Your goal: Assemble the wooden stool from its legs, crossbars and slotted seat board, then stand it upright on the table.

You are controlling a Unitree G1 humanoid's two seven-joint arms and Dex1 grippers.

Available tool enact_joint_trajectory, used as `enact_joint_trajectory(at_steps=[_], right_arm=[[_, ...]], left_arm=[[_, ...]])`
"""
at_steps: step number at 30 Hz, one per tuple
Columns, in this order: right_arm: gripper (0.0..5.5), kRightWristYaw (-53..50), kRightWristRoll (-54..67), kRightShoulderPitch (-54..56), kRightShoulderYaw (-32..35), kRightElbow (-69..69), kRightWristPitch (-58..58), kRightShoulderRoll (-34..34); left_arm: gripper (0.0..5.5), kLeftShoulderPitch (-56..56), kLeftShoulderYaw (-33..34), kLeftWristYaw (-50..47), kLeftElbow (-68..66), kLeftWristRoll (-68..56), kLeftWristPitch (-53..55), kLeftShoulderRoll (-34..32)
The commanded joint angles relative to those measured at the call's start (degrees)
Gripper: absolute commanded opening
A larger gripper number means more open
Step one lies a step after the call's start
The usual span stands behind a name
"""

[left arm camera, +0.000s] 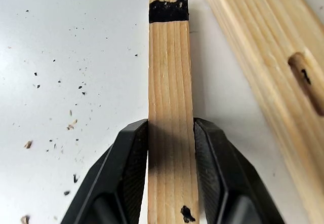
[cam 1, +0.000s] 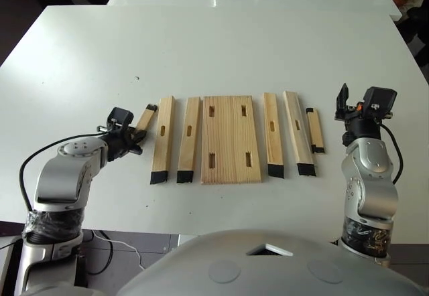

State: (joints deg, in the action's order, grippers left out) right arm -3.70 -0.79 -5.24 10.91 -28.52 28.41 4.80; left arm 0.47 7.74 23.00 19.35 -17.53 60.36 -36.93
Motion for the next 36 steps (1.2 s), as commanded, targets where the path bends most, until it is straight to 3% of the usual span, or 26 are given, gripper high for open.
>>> enact_joint_trajectory(at_steps=[1,6,11,15,20,27,36], right_arm=[[3.42,2.0,1.5,5.8,1.5,1.7,-0.1,2.8],[3.42,8.1,6.4,16.9,2.8,9.5,-2.0,6.8],[3.42,22.6,18.4,28.7,3.3,15.4,-0.3,11.9],[3.42,39.7,33.0,36.1,3.7,20.1,6.9,17.3],[3.42,59.3,48.8,37.9,4.0,20.2,17.2,26.5],[3.42,66.8,57.7,38.1,3.0,20.3,25.2,31.8],[3.42,68.3,55.3,36.5,-2.0,18.2,24.1,33.0]], left_arm=[[1.31,13.3,2.1,-0.3,0.1,-2.6,-4.9,3.8],[1.31,24.8,1.2,1.2,-6.6,-3.2,-19.6,10.0],[1.31,30.6,0.3,5.4,-12.4,-7.8,-27.7,17.3],[1.31,34.0,0.1,8.5,-16.6,-12.6,-28.6,22.1],[1.31,33.2,-3.1,19.3,-13.5,-22.3,-22.2,22.0],[1.31,29.2,-4.6,30.7,-7.0,-30.5,-18.1,17.8],[1.31,27.0,-8.2,32.4,-4.3,-28.8,-19.6,16.0]])
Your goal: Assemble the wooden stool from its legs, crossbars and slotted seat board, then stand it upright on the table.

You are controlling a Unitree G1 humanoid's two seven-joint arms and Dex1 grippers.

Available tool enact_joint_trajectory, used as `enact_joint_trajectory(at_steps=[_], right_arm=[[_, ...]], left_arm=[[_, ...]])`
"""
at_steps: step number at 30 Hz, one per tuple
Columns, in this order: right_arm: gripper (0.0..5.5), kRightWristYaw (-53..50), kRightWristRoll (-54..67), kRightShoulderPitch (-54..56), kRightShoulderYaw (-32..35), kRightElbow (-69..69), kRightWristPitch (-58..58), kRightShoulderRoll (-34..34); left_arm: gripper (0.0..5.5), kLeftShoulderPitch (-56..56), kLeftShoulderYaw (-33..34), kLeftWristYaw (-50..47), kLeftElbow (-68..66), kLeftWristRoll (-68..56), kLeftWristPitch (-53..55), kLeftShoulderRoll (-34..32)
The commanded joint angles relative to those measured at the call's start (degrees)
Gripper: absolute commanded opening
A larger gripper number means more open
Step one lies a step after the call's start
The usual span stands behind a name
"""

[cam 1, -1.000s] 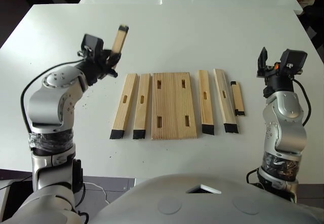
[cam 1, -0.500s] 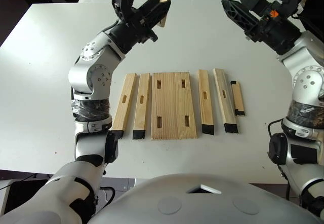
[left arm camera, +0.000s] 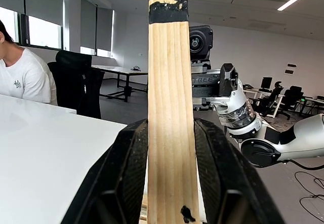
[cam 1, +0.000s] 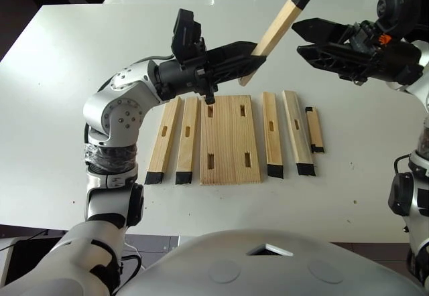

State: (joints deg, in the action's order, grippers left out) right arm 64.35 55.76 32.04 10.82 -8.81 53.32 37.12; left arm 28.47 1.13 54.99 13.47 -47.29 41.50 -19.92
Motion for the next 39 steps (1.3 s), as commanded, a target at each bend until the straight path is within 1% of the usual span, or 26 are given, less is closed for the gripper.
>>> enact_joint_trajectory(at_steps=[1,10,11,12,19,23,30,35,36,37,39], right_arm=[[3.42,0.0,-1.4,-0.9,-2.4,-2.0,-0.9,0.5],[3.42,-0.6,-4.4,-2.2,-5.8,-4.2,-3.9,0.5],[3.2,-0.5,-4.6,-2.5,-5.9,-4.6,-4.2,0.5],[3.12,-0.4,-4.7,-2.8,-6.1,-5.0,-4.5,0.6],[2.01,0.6,-6.1,-4.0,-7.0,-6.5,-6.6,1.7],[1.37,0.2,-5.4,-3.2,-5.8,-5.8,-6.6,1.9],[1.32,0.2,-5.5,-2.6,-5.4,-6.1,-6.7,2.4],[1.32,0.3,-6.1,-3.1,-5.5,-6.6,-7.3,2.6],[1.32,0.1,-6.3,-3.2,-5.5,-6.7,-7.4,2.5],[1.32,-0.1,-6.5,-3.3,-5.4,-6.7,-7.5,2.5],[1.31,-0.9,-7.4,-3.4,-5.2,-6.5,-8.3,2.4]], left_arm=[[1.31,-1.3,-2.1,0.5,1.9,1.3,-0.9,-1.2],[1.31,-2.1,-4.9,0.0,3.8,2.6,-1.2,-1.8],[1.31,-2.2,-4.9,0.0,3.9,2.7,-1.2,-1.8],[1.31,-2.2,-5.0,-0.1,3.9,2.7,-1.3,-1.9],[1.31,-2.0,-5.4,0.5,3.7,2.9,-1.4,-3.0],[1.31,-1.9,-5.9,1.8,2.6,4.1,-2.1,-4.3],[1.31,-3.4,-7.9,4.0,2.9,5.8,-3.7,-6.4],[1.31,-3.0,-8.3,2.7,1.7,5.6,-2.3,-7.1],[1.67,-2.9,-8.3,2.6,1.4,5.3,-1.9,-7.2],[1.7,-2.8,-8.3,2.3,1.0,5.1,-1.4,-7.2],[2.06,-2.7,-8.4,1.9,0.0,6.0,-1.5,-7.2]])
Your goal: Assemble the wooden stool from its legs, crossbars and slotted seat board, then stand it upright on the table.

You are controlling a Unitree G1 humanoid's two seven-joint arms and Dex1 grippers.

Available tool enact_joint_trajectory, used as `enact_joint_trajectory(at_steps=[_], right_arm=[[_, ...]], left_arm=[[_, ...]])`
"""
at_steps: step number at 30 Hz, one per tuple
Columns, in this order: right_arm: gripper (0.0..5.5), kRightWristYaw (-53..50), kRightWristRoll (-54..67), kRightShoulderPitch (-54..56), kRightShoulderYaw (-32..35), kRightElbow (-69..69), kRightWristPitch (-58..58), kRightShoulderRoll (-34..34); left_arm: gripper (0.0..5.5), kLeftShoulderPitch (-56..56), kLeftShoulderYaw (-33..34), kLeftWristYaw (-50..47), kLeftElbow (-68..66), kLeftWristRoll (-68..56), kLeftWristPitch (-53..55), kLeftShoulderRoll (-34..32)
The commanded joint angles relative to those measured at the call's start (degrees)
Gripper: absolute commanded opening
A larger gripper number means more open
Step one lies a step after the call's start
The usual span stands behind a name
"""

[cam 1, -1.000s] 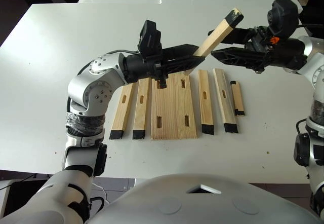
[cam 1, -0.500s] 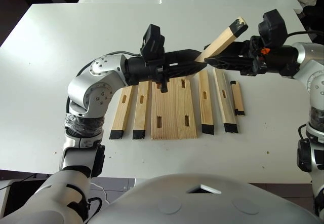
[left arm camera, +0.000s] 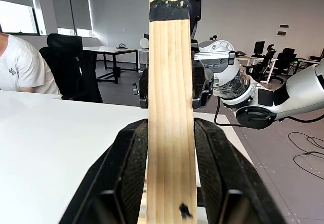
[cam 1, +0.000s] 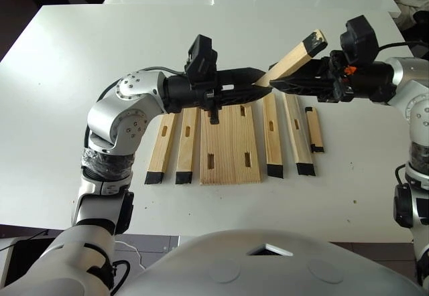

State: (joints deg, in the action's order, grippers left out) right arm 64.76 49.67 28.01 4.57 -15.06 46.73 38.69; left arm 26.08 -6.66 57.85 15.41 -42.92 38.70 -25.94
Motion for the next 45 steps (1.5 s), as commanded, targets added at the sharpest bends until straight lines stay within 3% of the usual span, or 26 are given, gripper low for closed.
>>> enact_joint_trajectory(at_steps=[1,9,20,45], right_arm=[[1.31,-1.8,-2.1,0.7,1.1,0.1,-2.3,0.9],[1.31,1.3,-21.6,-5.6,-2.4,6.3,-18.9,11.4],[1.31,6.4,-32.3,-17.2,-5.5,10.4,-38.4,12.4],[1.31,3.2,-37.6,-20.8,-5.2,11.5,-48.6,11.9]], left_arm=[[2.18,-0.4,-0.8,-1.7,-2.4,3.1,0.6,-1.4],[2.36,-7.6,6.1,-4.5,-6.6,7.1,-2.8,-5.7],[2.36,-10.9,8.5,-8.7,-5.0,6.5,-2.7,-4.1],[2.36,-13.6,9.9,-11.2,2.6,0.7,3.9,-4.0]])
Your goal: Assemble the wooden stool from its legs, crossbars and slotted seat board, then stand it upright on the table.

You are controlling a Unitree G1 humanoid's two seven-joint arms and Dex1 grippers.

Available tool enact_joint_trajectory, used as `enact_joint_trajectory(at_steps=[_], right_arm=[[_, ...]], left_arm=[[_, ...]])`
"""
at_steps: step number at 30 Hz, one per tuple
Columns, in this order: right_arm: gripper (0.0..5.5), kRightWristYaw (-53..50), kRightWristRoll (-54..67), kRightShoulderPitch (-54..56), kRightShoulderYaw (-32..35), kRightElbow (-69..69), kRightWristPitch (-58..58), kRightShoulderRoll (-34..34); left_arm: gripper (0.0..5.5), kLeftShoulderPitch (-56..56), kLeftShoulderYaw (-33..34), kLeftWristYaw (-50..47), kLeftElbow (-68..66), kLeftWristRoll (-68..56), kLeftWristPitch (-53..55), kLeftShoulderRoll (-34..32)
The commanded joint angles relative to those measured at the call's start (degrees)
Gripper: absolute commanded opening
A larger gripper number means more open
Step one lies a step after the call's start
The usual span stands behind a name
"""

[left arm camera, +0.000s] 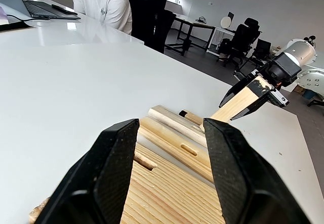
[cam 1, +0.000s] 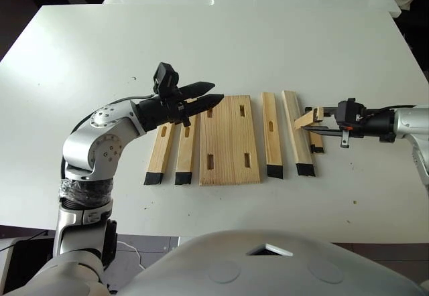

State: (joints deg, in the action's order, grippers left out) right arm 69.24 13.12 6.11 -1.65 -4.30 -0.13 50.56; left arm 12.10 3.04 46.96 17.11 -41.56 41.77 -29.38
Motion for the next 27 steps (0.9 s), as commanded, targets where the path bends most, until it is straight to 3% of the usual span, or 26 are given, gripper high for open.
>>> enact_joint_trajectory(at_steps=[1,17,27], right_arm=[[1.31,-1.7,-1.4,1.3,0.9,1.2,-2.5,-0.1],[1.31,-1.8,-3.8,-2.9,-1.4,2.7,-8.2,0.0],[1.3,0.5,0.9,-5.2,-1.2,-0.8,1.2,1.1]], left_arm=[[2.36,0.5,0.2,-0.3,1.0,-0.8,0.9,-0.5],[2.36,1.6,-0.2,-0.1,0.5,-0.7,1.3,-0.7],[2.36,1.6,-0.7,-0.2,0.8,-0.2,1.7,-0.7]])
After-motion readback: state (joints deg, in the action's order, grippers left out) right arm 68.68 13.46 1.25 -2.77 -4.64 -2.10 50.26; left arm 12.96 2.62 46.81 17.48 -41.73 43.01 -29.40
